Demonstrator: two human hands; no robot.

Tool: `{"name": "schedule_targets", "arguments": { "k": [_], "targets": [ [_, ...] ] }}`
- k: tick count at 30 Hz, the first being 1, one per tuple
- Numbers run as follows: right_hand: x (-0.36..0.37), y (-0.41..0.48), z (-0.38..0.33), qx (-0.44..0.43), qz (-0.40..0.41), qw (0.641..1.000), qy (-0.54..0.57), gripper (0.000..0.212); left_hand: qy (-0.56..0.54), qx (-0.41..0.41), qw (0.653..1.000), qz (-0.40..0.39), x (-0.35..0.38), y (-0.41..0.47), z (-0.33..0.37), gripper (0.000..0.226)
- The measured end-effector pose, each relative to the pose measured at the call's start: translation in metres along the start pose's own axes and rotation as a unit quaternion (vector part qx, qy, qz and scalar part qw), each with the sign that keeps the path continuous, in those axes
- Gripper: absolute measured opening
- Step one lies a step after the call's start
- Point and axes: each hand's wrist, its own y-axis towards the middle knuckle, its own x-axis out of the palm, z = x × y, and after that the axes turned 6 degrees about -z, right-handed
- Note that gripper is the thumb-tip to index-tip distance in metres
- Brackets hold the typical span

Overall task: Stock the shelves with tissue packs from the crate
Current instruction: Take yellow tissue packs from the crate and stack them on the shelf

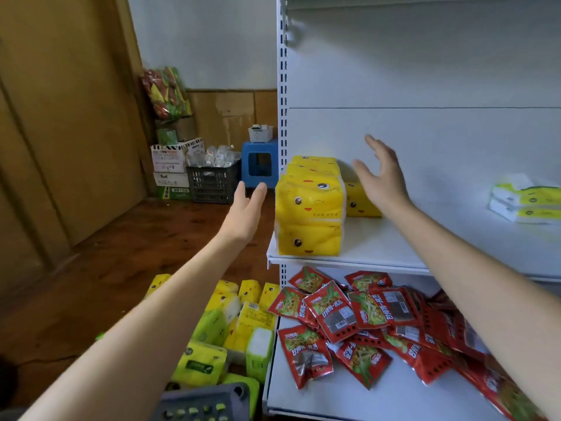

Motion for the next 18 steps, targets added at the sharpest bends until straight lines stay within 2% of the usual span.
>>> {"name": "schedule_targets", "arguments": {
  "k": [4, 6, 8, 10, 13, 14, 16, 18],
  "targets": [
    [0.023, -0.021, -0.062, -0.066, -0.019, 0.995, 0.075, 0.048, 0.035, -0.047, 0.997, 0.047, -0.048, -0.026, -0.031, 0.064],
    [0.049, -0.050, -0.095, -0.099, -0.047, 0.982, 0.151, 0.048, 0.056, -0.084, 0.993, 0.054, -0.074, -0.046, -0.059, 0.062],
    [0.087, -0.096, -0.117, -0.088, -0.120, 0.956, 0.254, 0.041, 0.075, -0.122, 0.988, 0.060, -0.098, -0.071, -0.094, 0.059],
    [0.137, -0.153, -0.123, -0.048, -0.243, 0.924, 0.293, 0.034, 0.070, -0.170, 0.981, 0.053, -0.116, -0.103, -0.128, 0.052],
    [0.208, -0.238, -0.109, 0.049, -0.414, 0.866, 0.275, 0.029, 0.053, -0.246, 0.968, 0.013, -0.134, -0.155, -0.170, 0.035],
    [0.225, -0.261, -0.101, 0.078, -0.464, 0.847, 0.248, 0.028, 0.071, -0.259, 0.963, -0.001, -0.142, -0.170, -0.184, 0.036],
    [0.249, -0.297, -0.084, 0.068, -0.545, 0.821, 0.154, 0.031, 0.153, -0.269, 0.951, -0.016, -0.161, -0.195, -0.208, 0.036],
    [0.263, -0.321, -0.066, 0.034, -0.584, 0.807, 0.078, 0.033, 0.230, -0.259, 0.937, -0.040, -0.178, -0.216, -0.225, 0.034]
  ]
}}
